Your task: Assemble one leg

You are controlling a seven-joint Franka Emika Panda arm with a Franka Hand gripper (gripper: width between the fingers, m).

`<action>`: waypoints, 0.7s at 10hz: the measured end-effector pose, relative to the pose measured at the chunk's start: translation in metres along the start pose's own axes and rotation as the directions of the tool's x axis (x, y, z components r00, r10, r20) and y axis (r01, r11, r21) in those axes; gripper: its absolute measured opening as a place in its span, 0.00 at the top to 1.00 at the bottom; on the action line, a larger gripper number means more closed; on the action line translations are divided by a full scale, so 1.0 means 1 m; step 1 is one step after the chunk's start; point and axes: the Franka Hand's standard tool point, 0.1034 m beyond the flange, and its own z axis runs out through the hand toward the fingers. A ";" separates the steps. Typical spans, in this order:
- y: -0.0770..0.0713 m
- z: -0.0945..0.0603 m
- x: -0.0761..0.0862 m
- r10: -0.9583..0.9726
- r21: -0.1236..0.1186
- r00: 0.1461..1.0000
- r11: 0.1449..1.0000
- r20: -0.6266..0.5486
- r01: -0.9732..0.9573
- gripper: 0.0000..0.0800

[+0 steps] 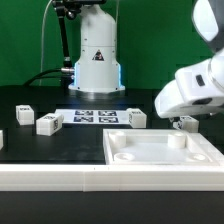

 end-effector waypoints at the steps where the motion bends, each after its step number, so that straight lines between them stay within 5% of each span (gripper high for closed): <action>1: 0.001 0.006 -0.003 -0.001 -0.001 0.997 1.000 0.073 0.001 0.19; 7: -0.005 0.020 0.007 -0.008 -0.010 0.993 1.000 0.116 0.009 0.19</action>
Offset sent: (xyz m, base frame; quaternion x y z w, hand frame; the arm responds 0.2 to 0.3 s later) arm -0.0044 -0.0035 -0.0101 -0.0283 0.0214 0.0184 0.9992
